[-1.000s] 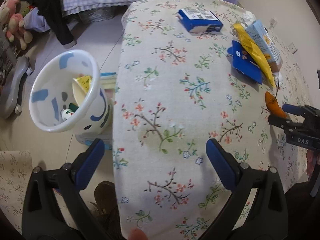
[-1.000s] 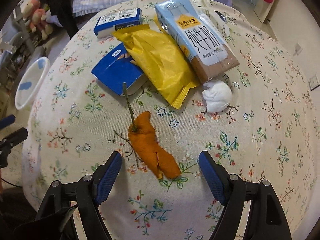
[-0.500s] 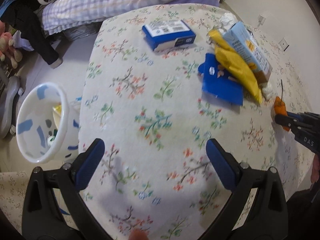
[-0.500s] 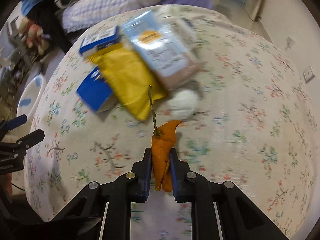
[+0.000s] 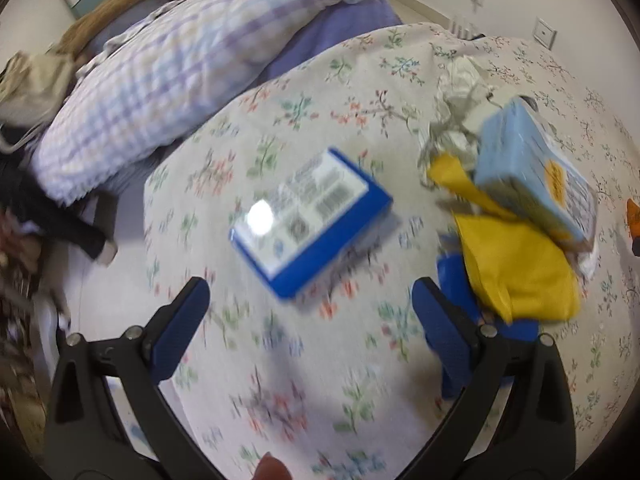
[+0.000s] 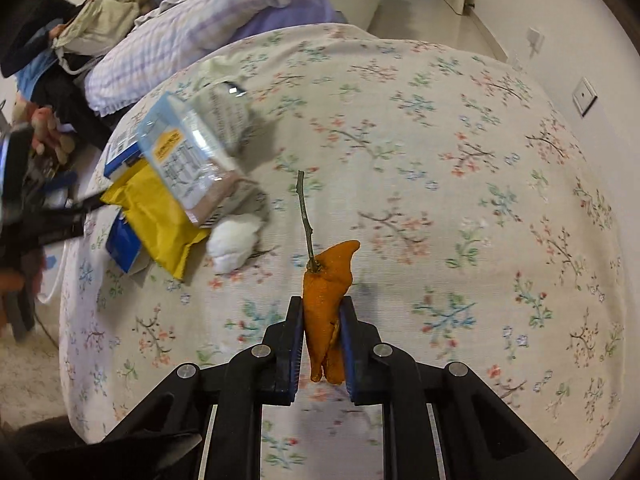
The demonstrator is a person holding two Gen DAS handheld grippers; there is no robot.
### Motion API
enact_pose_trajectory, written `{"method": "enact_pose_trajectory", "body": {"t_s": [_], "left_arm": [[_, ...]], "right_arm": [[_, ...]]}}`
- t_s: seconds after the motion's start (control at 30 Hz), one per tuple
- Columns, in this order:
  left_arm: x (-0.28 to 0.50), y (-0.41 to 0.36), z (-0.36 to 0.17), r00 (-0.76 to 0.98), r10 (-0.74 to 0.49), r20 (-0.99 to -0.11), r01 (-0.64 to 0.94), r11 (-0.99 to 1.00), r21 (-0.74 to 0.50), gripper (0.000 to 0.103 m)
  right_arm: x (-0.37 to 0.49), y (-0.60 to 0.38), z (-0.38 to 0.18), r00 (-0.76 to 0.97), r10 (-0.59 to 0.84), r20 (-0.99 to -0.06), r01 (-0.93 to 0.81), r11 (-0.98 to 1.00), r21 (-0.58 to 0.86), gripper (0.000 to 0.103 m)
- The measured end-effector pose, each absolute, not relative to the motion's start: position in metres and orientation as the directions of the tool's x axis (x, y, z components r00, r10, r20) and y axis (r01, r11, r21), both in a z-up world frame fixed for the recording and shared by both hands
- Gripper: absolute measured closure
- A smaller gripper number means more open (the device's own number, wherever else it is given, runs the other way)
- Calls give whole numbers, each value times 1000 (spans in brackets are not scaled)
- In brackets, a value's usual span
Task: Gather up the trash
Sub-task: 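Grasp the blue-and-white box with the left tool while the right tool holds the peel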
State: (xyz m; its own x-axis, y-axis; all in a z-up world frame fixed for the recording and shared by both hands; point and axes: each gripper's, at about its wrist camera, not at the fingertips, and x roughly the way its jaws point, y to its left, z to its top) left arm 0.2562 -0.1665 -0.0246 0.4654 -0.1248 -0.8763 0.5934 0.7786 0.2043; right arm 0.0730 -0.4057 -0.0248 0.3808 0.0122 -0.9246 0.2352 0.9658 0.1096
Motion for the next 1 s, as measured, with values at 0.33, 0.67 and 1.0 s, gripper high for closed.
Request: {"method": "enact_pose_trajectory", "body": {"t_s": [0.33, 0.67, 1.0], "left_arm": [[319, -198, -51, 321, -153, -935, 756, 636, 156, 2], [324, -188, -55, 229, -256, -939, 753, 658, 5, 28], [274, -148, -49, 258, -259, -931, 645, 763, -33, 37]], "right_arm": [[81, -441, -32, 350, -14, -937, 275, 957, 88, 85], [92, -460, -50, 302, -56, -952, 326, 944, 48, 85], [98, -456, -45, 301, -47, -952, 339, 939, 61, 85]]}}
